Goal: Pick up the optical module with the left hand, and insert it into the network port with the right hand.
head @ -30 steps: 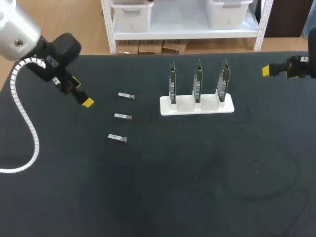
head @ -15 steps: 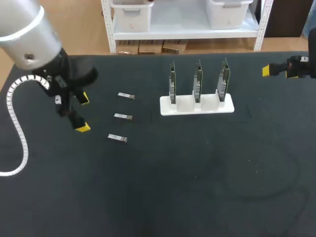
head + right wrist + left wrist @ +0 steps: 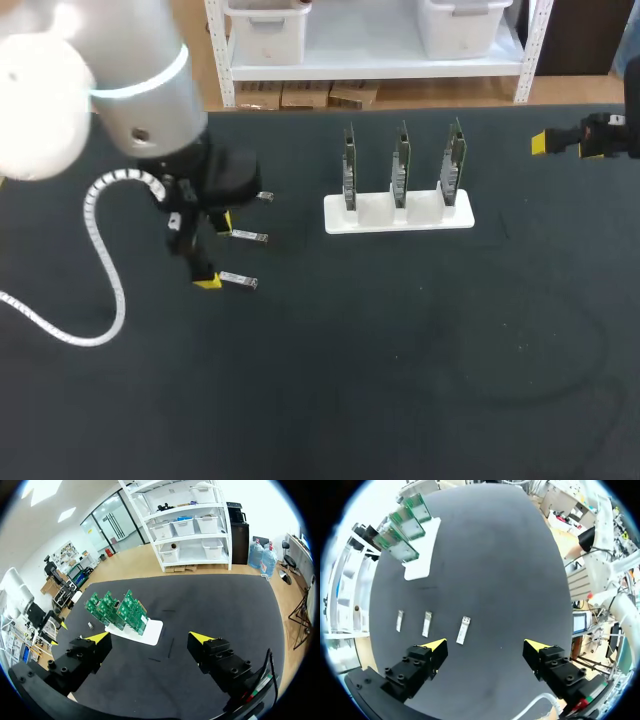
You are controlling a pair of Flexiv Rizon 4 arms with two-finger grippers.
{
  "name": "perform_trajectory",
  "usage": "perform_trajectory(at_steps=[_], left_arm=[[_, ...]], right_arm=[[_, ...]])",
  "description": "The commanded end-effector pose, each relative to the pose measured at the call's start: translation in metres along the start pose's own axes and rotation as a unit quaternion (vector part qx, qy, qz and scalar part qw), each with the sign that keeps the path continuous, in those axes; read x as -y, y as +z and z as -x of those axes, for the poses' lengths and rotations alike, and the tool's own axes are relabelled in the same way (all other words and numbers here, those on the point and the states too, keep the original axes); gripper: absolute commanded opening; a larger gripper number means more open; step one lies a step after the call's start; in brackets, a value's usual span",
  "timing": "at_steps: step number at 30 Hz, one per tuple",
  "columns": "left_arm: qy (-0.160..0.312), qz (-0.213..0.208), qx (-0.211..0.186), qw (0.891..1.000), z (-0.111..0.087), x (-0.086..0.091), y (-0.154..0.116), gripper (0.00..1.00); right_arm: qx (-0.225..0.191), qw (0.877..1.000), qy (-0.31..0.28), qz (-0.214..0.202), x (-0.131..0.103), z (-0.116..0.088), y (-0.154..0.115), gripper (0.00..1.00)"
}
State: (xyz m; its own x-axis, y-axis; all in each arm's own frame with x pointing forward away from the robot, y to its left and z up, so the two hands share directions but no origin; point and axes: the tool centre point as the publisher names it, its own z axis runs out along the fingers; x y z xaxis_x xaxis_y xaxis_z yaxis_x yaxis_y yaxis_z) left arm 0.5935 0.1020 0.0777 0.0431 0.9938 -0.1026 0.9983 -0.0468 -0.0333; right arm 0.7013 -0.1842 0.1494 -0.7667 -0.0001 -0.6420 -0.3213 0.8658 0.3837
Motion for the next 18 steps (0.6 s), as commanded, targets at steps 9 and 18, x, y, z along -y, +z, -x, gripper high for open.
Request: perform_trajectory(at_steps=[9,18], left_arm=[[0.016,-0.044,-0.025,0.999,0.002,-0.007,0.040,1.00],[0.053,-0.079,0.038,0.995,-0.004,-0.018,0.043,1.00]], right_arm=[[0.000,1.000,0.000,-0.002,-0.001,-0.001,-0.001,1.00],[0.000,1.000,0.000,-0.002,-0.001,-0.001,-0.001,1.00]])
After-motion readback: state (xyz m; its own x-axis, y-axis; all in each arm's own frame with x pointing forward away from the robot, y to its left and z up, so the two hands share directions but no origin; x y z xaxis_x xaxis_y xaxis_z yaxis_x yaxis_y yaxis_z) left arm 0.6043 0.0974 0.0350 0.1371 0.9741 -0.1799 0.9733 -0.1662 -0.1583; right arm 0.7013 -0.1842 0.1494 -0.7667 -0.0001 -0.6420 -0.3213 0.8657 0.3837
